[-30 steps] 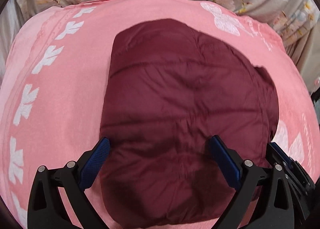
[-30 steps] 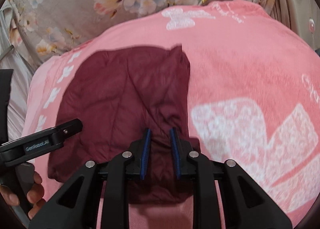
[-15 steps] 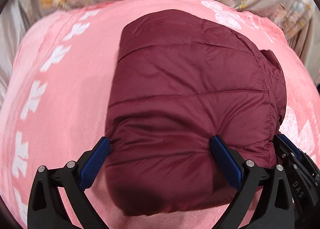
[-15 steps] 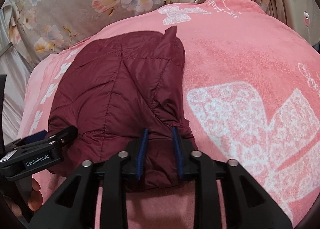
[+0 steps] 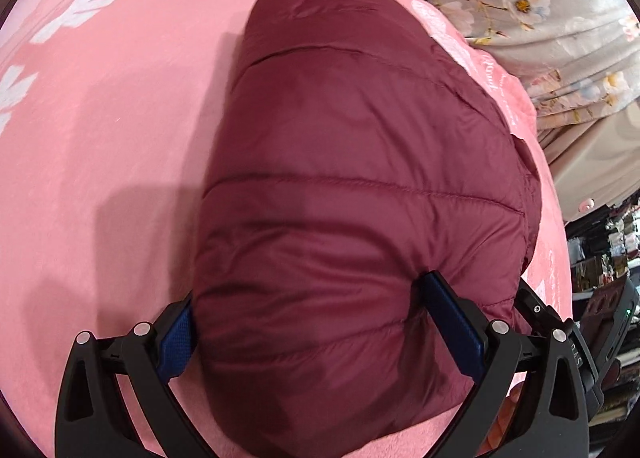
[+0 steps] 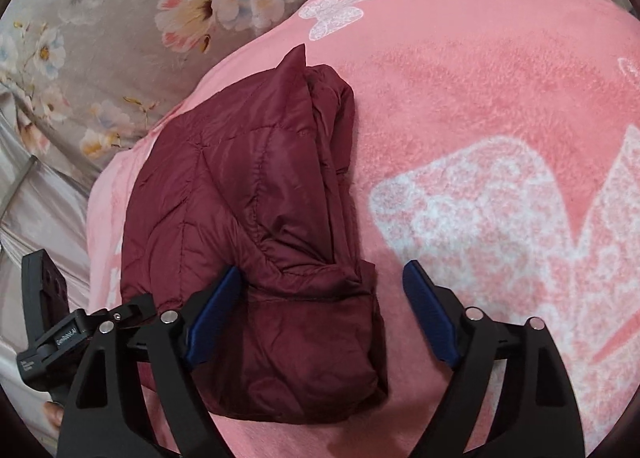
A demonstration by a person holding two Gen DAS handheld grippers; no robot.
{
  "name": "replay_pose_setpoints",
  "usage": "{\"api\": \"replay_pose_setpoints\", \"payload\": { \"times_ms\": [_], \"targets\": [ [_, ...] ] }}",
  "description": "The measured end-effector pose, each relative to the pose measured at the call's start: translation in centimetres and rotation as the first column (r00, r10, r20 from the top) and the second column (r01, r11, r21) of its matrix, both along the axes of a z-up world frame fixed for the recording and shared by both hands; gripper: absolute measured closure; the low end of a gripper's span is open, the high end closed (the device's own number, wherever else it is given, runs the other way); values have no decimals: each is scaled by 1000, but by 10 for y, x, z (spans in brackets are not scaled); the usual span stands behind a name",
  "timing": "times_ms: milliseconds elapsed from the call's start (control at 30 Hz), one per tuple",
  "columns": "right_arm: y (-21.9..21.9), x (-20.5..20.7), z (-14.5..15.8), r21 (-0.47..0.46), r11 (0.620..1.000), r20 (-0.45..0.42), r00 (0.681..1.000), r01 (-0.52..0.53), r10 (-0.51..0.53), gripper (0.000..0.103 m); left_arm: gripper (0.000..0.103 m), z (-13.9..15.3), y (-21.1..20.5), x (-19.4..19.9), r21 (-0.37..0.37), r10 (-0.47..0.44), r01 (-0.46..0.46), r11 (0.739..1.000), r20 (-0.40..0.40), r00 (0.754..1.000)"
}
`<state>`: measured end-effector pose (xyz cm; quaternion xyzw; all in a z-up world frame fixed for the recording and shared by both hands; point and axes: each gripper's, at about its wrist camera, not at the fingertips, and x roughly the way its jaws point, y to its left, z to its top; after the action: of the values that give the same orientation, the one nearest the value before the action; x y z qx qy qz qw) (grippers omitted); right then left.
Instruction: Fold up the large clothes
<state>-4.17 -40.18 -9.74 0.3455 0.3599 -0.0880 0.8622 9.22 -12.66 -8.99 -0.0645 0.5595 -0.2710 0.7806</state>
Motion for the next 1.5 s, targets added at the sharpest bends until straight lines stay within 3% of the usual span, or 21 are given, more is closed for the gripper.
{"api": "replay_pose_setpoints", "payload": {
  "times_ms": [200,367,400,500,700,800,967,1233,1367,1500],
  "targets": [
    [-5,16,-2,50,998,42,999,-34,32,23,5,1,-5,9,-26,-21,22,999,21,1000],
    [-2,22,-3,99,991,74,994,-92,85,63,12,9,-10,7,-14,-50,51,999,72,996],
    [1,22,2,77,993,76,993,-93,87,73,15,13,-11,6,-6,-64,65,998,90,994],
    [7,19,18,44,995,99,991,-95,90,87,24,22,-12,3,4,-92,92,996,124,988],
    [36,20,68,-137,987,150,983,-84,105,92,41,58,-15,-1,-34,-153,164,986,213,965],
    [53,23,98,-248,966,190,975,-70,119,92,42,78,-12,-4,-52,-180,201,978,265,947],
    [70,32,131,-335,940,256,954,-64,156,92,43,111,-4,-2,-79,-187,235,969,387,903],
    [96,78,167,-404,913,407,884,-50,228,92,43,149,18,26,-75,-154,251,965,613,775],
    [112,117,169,-416,906,434,859,-74,270,92,43,152,33,60,-65,-127,231,971,676,726],
    [131,161,151,-416,901,410,860,-120,304,91,43,140,52,95,-66,-99,204,977,705,702]
  ]
}}
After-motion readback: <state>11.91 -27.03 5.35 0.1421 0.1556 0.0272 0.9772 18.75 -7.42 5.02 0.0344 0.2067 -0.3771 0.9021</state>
